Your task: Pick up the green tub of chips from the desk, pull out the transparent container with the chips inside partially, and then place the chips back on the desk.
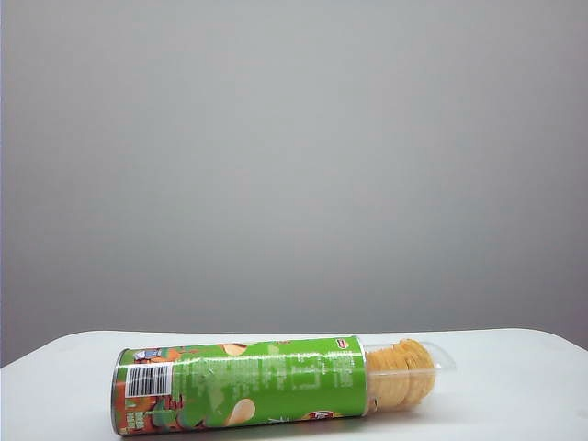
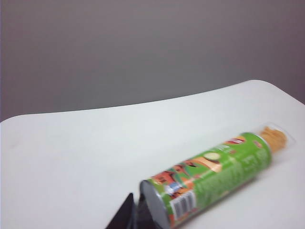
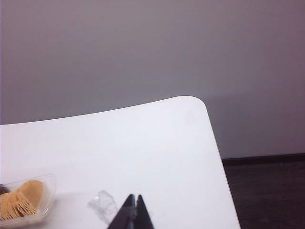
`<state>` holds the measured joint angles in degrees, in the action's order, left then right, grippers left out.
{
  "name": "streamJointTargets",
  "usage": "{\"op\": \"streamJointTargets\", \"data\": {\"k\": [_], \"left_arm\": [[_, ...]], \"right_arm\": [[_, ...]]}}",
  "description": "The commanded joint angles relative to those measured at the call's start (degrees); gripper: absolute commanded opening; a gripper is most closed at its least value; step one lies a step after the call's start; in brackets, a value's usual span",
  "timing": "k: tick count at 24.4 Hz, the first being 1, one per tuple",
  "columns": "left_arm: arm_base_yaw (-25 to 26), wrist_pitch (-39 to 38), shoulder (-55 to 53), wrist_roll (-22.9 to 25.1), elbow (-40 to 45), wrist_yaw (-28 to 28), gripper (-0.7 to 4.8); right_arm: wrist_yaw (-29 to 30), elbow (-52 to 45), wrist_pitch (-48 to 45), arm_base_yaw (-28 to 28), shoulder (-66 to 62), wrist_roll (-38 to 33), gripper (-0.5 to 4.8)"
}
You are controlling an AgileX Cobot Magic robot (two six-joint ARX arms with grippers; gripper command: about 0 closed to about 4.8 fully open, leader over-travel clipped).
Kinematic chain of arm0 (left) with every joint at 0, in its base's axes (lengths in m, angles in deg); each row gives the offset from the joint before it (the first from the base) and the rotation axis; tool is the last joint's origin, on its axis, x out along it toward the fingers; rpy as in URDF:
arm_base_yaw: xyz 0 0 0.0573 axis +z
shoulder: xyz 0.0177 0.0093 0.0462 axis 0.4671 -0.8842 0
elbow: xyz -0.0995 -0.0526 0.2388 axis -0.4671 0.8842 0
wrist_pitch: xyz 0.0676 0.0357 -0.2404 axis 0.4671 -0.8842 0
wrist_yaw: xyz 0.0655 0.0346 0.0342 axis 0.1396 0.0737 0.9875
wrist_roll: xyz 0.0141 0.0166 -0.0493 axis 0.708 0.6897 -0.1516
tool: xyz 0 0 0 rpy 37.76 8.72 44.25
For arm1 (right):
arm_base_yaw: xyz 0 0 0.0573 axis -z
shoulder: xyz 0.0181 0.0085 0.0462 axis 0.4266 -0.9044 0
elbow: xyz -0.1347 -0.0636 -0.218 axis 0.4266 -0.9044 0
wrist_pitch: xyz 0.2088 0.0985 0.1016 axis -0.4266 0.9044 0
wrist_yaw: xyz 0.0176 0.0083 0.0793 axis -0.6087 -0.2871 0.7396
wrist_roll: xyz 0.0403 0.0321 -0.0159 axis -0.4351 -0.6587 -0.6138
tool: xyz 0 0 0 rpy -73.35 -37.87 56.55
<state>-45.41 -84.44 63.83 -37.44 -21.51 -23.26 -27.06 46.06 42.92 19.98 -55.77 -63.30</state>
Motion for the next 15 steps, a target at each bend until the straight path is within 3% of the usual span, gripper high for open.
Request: {"op": "streamJointTargets", "data": {"k": [1,5,8,15], "left_arm": [[5.3,6.1,0.0,-2.7,-0.2,-3.6,-0.06],[12.6,0.3,0.0,0.3,-0.2,-4.8,-0.05],[12.5,0.1,0.0,1.1,-0.2,-5.2,-0.05],[12.6,-2.5,-0.1,3.7,-0.2,0.9,0.26]], "right_arm": [[0.0,-0.3,-0.1,0.0,0.0,-0.2,0.00],[0.0,-0.3,-0.1,0.0,0.0,-0.2,0.00],[0.0,-0.3,-0.1,0.0,0.0,-0.2,0.00],[0.0,-0.3,0.0,0.0,-0.1,-0.2,-0.01]]}}
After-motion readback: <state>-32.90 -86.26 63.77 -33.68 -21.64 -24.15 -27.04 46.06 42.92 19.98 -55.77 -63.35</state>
